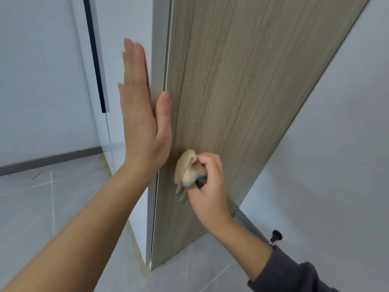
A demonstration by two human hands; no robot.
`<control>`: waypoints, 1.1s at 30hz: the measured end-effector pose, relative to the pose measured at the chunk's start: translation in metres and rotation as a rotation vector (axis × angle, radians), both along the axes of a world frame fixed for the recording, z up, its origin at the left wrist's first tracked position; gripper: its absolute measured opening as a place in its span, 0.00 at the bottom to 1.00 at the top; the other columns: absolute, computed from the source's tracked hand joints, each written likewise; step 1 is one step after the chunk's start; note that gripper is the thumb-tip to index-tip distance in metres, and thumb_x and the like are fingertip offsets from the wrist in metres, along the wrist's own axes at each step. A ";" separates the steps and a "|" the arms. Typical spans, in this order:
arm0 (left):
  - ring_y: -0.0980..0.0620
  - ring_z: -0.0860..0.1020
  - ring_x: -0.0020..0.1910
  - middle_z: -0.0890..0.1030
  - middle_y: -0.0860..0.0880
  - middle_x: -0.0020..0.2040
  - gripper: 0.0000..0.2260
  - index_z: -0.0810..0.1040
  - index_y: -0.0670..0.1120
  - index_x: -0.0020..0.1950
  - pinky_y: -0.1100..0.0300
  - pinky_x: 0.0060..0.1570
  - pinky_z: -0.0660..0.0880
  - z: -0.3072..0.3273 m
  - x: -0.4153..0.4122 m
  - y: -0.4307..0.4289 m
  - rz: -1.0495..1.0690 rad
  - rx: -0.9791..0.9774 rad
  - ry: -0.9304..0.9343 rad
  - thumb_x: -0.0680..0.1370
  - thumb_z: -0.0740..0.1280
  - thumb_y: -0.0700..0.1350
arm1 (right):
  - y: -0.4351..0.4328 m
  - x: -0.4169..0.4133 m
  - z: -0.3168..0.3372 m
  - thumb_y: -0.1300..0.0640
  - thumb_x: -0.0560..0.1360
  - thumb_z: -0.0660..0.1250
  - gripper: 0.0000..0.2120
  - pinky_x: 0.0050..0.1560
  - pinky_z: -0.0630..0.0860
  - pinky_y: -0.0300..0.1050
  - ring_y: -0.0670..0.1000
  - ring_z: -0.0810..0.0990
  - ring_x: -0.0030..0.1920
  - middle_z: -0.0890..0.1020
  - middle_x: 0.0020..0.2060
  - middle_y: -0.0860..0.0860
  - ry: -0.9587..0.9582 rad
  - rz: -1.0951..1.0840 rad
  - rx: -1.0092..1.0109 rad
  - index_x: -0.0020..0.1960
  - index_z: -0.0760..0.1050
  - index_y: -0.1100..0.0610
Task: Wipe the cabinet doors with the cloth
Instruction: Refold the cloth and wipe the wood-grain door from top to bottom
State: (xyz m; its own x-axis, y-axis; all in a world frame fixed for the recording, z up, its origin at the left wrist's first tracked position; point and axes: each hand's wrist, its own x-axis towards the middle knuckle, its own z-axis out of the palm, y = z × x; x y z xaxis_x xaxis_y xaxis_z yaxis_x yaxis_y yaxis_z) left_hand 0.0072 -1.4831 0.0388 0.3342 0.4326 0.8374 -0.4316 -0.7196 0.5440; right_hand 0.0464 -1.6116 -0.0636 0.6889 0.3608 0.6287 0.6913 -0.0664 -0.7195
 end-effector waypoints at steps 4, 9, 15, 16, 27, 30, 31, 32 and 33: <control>0.40 0.47 0.79 0.49 0.33 0.78 0.30 0.49 0.36 0.77 0.33 0.73 0.48 -0.038 -0.010 -0.017 0.077 0.072 0.054 0.79 0.58 0.30 | -0.026 0.013 0.008 0.69 0.74 0.68 0.18 0.53 0.78 0.42 0.46 0.81 0.50 0.80 0.49 0.49 0.615 -0.006 0.156 0.56 0.72 0.50; 0.43 0.48 0.78 0.52 0.34 0.76 0.27 0.56 0.36 0.75 0.37 0.75 0.48 -0.089 -0.021 -0.028 0.181 0.255 0.072 0.77 0.58 0.29 | -0.061 0.029 -0.008 0.68 0.76 0.66 0.21 0.60 0.78 0.52 0.55 0.80 0.60 0.79 0.61 0.58 1.099 0.102 0.437 0.68 0.69 0.57; 0.46 0.68 0.73 0.71 0.46 0.69 0.23 0.68 0.42 0.71 0.48 0.70 0.65 -0.160 -0.031 -0.059 0.007 0.375 0.179 0.76 0.58 0.29 | -0.086 0.034 -0.032 0.66 0.78 0.64 0.18 0.57 0.79 0.50 0.56 0.80 0.60 0.80 0.61 0.60 1.158 0.140 0.447 0.67 0.71 0.61; 0.48 0.73 0.67 0.75 0.47 0.64 0.21 0.70 0.43 0.69 0.54 0.67 0.69 -0.170 -0.030 -0.063 -0.074 0.301 0.242 0.77 0.58 0.31 | -0.090 0.036 -0.036 0.66 0.78 0.64 0.17 0.58 0.79 0.50 0.56 0.81 0.60 0.81 0.60 0.60 1.147 0.122 0.433 0.66 0.72 0.62; 0.61 0.80 0.50 0.83 0.53 0.53 0.28 0.76 0.49 0.62 0.62 0.53 0.77 -0.227 0.009 -0.089 -0.545 -0.740 1.047 0.67 0.75 0.59 | -0.097 0.042 -0.102 0.69 0.77 0.64 0.18 0.63 0.76 0.56 0.60 0.80 0.61 0.80 0.59 0.63 1.128 0.014 0.397 0.66 0.70 0.66; 0.61 0.81 0.40 0.85 0.50 0.45 0.09 0.80 0.48 0.51 0.66 0.42 0.77 -0.242 0.014 -0.088 -0.495 -0.822 1.106 0.73 0.75 0.44 | -0.096 0.043 -0.120 0.69 0.78 0.63 0.18 0.64 0.75 0.58 0.59 0.80 0.61 0.79 0.60 0.63 1.214 0.042 0.373 0.67 0.69 0.65; 0.60 0.81 0.40 0.85 0.49 0.45 0.08 0.80 0.48 0.51 0.65 0.43 0.78 -0.249 0.014 -0.087 -0.503 -0.861 1.117 0.74 0.74 0.43 | -0.097 0.043 -0.126 0.68 0.78 0.63 0.18 0.63 0.76 0.57 0.58 0.80 0.60 0.80 0.60 0.62 1.239 0.060 0.342 0.67 0.69 0.64; 0.57 0.82 0.41 0.84 0.47 0.46 0.07 0.79 0.47 0.52 0.62 0.44 0.80 -0.256 0.013 -0.086 -0.517 -0.906 1.129 0.75 0.72 0.42 | -0.098 0.043 -0.133 0.66 0.78 0.64 0.17 0.62 0.77 0.57 0.57 0.81 0.60 0.80 0.59 0.61 1.258 0.074 0.296 0.66 0.69 0.63; 0.55 0.83 0.42 0.84 0.46 0.47 0.08 0.78 0.46 0.54 0.60 0.44 0.80 -0.265 0.011 -0.085 -0.539 -0.968 1.142 0.76 0.71 0.41 | -0.098 0.044 -0.142 0.64 0.79 0.64 0.16 0.61 0.78 0.56 0.56 0.81 0.59 0.81 0.59 0.60 1.273 0.086 0.245 0.65 0.70 0.63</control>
